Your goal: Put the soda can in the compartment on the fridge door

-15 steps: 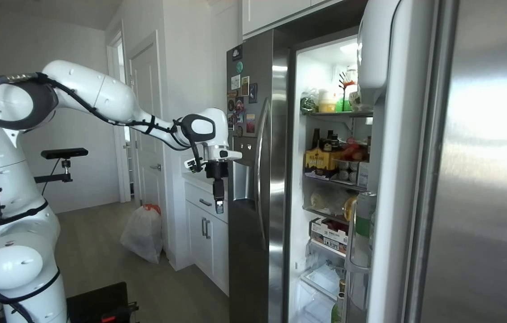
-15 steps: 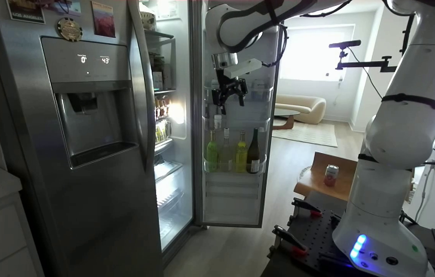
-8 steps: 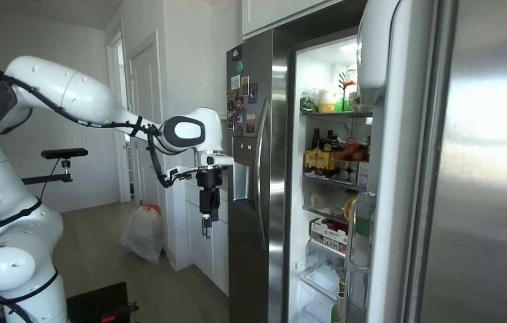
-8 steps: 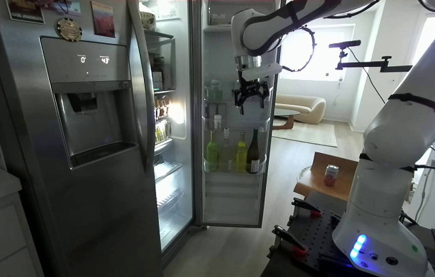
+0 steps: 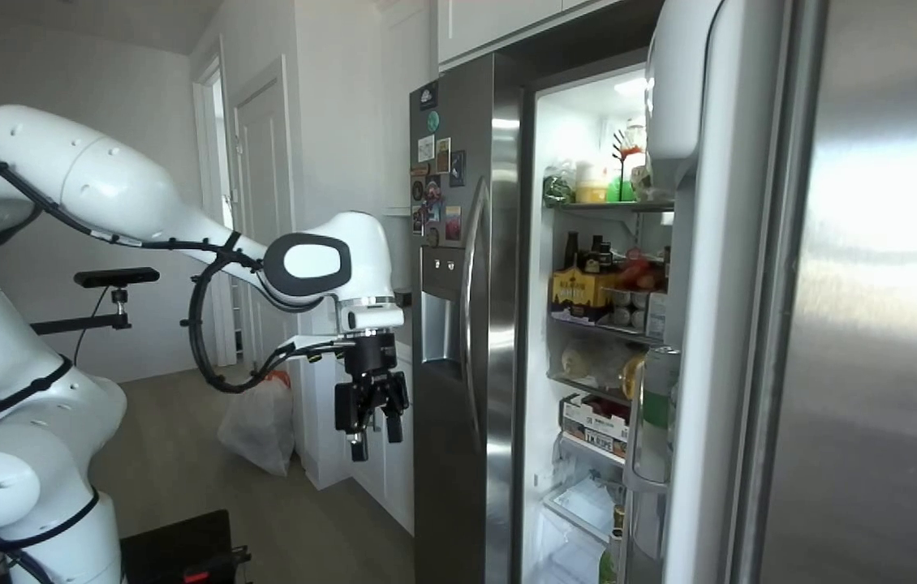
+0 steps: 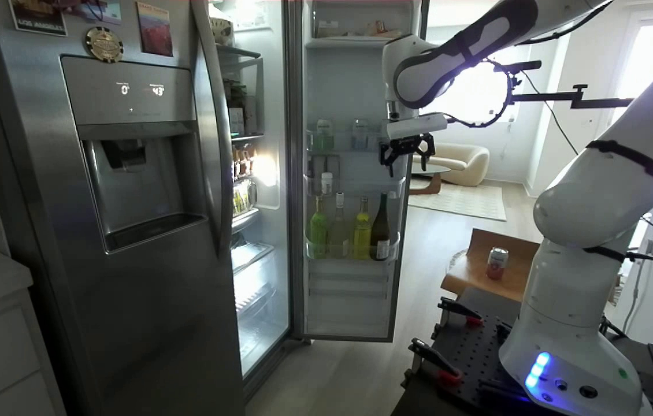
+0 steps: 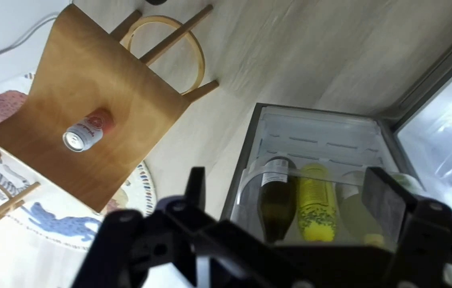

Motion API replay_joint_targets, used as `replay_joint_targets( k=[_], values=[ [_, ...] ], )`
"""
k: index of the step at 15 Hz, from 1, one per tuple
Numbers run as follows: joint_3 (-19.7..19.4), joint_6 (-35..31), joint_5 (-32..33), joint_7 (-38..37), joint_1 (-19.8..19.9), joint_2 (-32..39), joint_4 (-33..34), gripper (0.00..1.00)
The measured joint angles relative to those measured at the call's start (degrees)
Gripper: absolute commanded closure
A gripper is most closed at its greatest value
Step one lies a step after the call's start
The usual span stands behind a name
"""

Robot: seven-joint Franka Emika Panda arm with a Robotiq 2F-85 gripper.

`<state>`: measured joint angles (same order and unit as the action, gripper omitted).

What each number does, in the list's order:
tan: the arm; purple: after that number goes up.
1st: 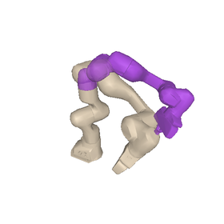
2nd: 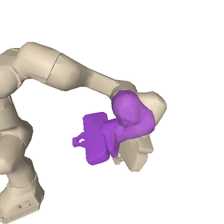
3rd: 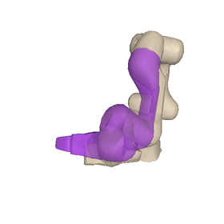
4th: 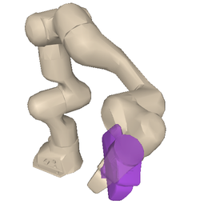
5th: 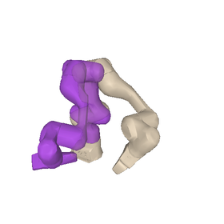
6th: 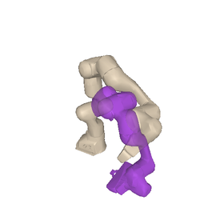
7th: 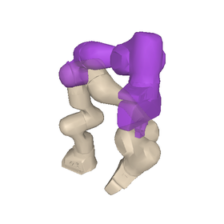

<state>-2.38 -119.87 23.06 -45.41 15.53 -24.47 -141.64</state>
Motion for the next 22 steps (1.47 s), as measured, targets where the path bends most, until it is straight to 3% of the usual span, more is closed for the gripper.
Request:
replay_joint_targets(
  k=[8,17,22],
  values=[
    [-5.3,-6.2,10.2,-9.7,10.2,-0.3,-5.9,0.0],
    [-15.6,-13.7,19.2,-9.8,18.6,-0.5,-10.7,0.0],
    [-16.5,-13.8,19.3,-8.7,19.4,-0.8,-10.9,0.0]
  ],
)
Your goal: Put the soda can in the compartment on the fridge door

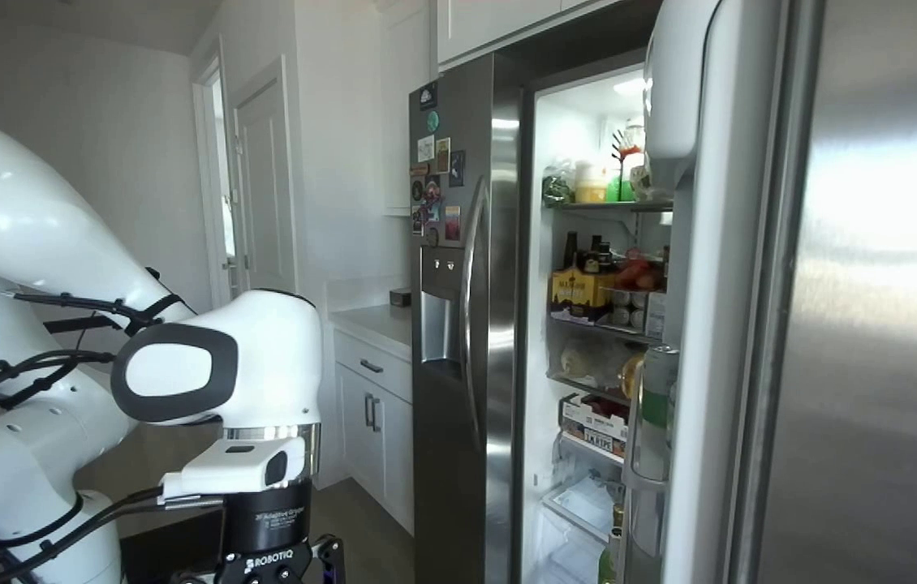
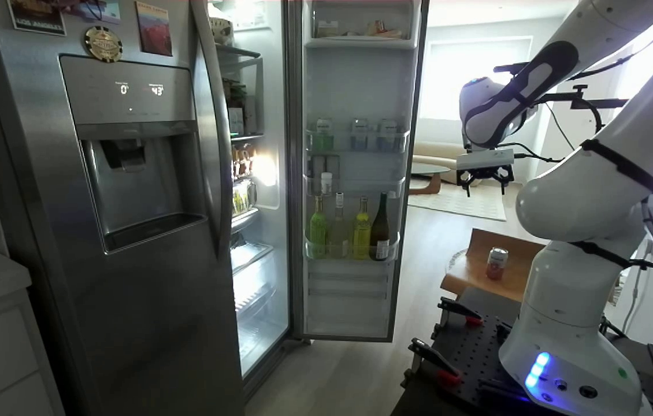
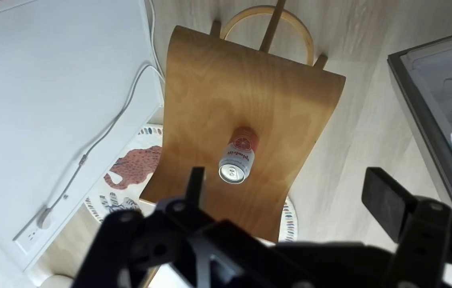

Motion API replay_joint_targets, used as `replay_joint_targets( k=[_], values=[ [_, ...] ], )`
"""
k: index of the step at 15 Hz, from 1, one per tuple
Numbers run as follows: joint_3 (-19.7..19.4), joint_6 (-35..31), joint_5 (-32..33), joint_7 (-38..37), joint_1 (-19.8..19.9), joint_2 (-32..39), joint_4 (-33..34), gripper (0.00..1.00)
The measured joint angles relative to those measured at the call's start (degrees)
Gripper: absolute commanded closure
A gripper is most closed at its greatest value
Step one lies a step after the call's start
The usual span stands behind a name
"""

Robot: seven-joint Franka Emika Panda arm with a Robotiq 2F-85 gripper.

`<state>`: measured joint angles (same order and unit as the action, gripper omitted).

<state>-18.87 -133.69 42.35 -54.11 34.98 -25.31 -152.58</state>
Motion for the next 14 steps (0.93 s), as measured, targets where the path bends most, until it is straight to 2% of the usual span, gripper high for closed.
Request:
replay_joint_targets(
  k=[4,7,10,14],
  values=[
    [0.1,0.0,0.0,0.0,0.0,0.0,-0.1,0.0],
    [0.2,-3.4,0.0,-0.5,0.1,1.3,-0.1,0.0],
    [-0.2,-8.0,0.0,-1.5,0.6,4.9,0.7,0.0],
    [-0.9,-11.8,0.0,-2.8,2.1,12.6,5.1,0.0]
  ],
)
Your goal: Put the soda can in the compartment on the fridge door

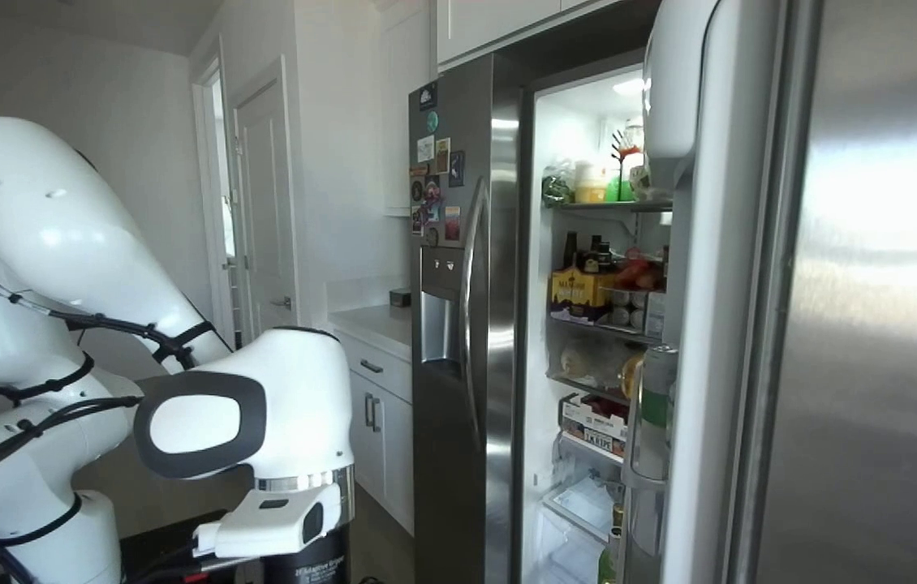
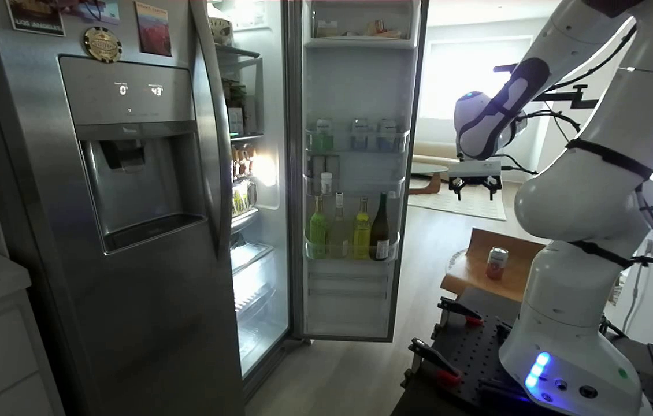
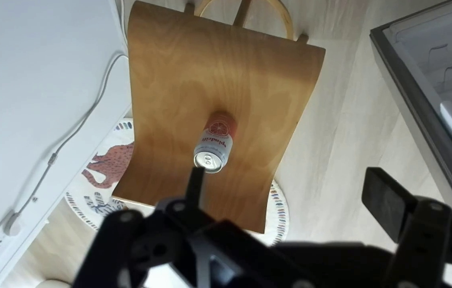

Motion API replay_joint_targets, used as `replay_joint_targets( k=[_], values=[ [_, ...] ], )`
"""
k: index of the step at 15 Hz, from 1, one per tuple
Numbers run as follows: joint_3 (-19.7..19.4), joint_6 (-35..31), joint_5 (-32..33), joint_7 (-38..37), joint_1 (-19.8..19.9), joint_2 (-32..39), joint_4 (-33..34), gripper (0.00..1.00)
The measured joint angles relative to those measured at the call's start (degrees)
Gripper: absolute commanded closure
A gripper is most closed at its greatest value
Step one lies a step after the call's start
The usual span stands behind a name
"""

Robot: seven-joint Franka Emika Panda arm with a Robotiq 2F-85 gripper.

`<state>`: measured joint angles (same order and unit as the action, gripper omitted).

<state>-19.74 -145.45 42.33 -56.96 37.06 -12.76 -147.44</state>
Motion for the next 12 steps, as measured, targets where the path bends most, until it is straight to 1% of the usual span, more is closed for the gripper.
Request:
replay_joint_targets(
  k=[4,7,9,12],
  values=[
    [-1.9,-1.9,0.0,-3.2,0.6,8.8,6.3,0.0],
    [-4.1,-2.1,-0.6,-4.3,0.5,15.2,11.3,0.0],
    [-5.7,-2.1,-2.3,-4.1,0.5,19.2,14.4,0.0],
    [-7.8,-2.1,-7.4,-1.6,0.5,24.9,18.9,0.0]
  ],
)
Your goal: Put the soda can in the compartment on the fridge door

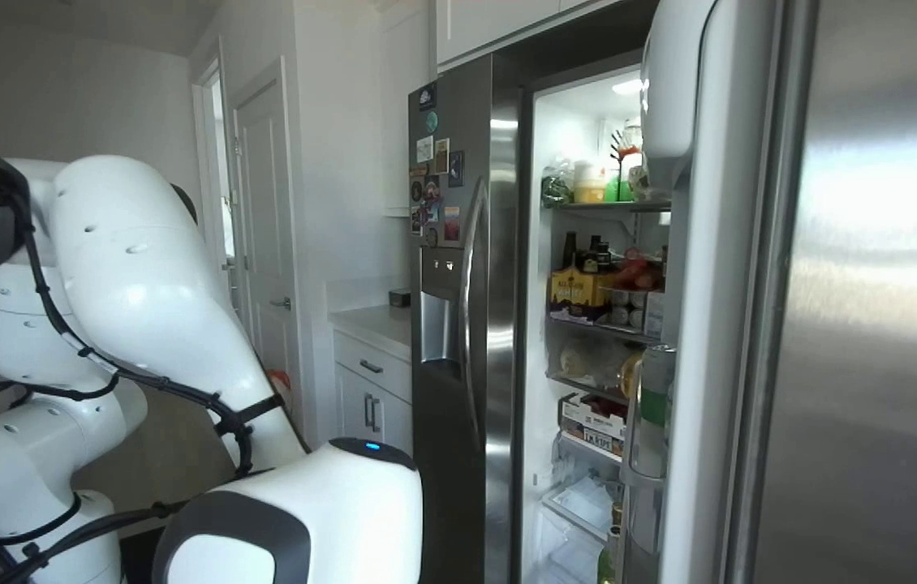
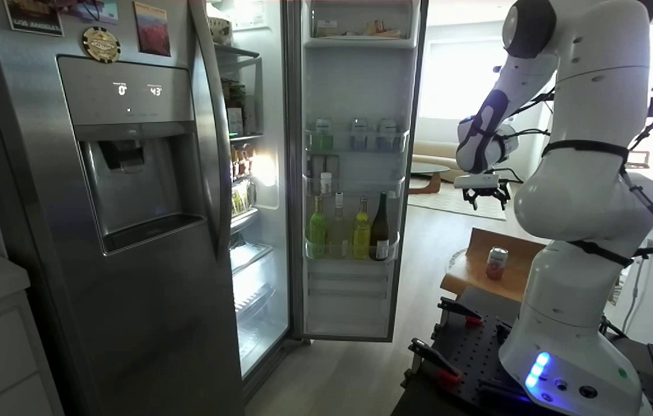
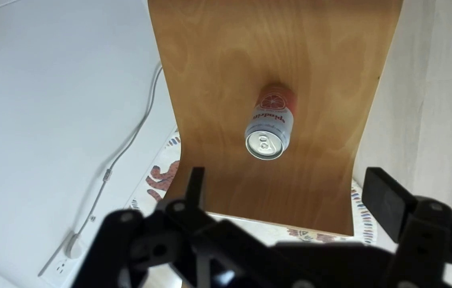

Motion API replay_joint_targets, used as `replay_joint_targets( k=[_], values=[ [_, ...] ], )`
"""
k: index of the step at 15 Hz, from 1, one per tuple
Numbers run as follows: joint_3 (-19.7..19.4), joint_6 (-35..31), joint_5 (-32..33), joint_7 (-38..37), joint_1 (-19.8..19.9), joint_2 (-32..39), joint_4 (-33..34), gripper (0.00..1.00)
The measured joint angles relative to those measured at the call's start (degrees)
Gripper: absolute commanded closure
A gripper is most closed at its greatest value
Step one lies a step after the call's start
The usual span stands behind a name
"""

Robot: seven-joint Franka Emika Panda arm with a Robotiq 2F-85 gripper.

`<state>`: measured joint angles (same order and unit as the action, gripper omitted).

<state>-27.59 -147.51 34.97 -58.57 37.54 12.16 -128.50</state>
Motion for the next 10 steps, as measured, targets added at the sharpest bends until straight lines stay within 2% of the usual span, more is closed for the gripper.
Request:
replay_joint_targets(
  k=[5,10],
  values=[
    [-3.2,0.0,-12.4,10.6,0.5,8.0,6.8,0.0],
    [-5.1,-0.4,-19.0,23.5,2.5,14.4,11.8,0.0]
  ],
)
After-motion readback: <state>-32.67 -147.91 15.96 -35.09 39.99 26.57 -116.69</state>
